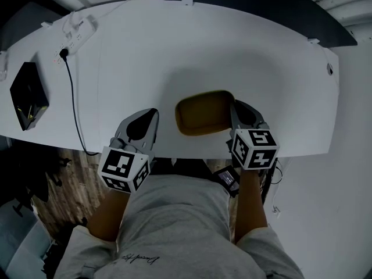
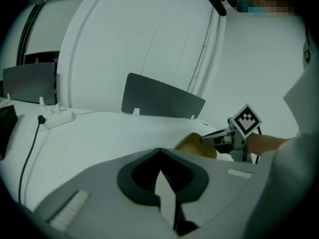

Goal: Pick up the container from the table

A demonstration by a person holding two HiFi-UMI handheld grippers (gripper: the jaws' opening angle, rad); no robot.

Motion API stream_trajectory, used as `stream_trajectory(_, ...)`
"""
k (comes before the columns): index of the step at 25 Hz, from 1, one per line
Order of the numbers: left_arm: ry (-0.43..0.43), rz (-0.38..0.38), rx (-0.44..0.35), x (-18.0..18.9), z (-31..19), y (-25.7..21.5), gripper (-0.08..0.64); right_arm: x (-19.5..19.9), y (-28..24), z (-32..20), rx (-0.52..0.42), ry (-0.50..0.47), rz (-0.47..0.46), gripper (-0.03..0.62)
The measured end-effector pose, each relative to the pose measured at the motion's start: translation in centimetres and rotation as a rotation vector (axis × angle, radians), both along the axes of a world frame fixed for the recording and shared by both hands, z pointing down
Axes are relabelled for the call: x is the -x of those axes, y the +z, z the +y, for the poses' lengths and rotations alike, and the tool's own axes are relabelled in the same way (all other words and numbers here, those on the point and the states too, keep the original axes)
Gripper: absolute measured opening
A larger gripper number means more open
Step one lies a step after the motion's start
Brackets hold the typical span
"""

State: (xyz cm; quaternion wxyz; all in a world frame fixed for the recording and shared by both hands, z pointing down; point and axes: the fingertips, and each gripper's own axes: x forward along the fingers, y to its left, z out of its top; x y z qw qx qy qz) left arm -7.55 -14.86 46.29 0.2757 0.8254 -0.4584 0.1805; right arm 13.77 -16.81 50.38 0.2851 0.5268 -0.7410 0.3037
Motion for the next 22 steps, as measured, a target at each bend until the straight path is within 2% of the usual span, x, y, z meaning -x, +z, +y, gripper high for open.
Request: stream_trajectory(22, 0.019, 0.006, -0.119, 0.0, 0.3, -5.8, 0.000, -1.5, -7.8, 1.0, -0.121, 0.025, -0.008, 0.023)
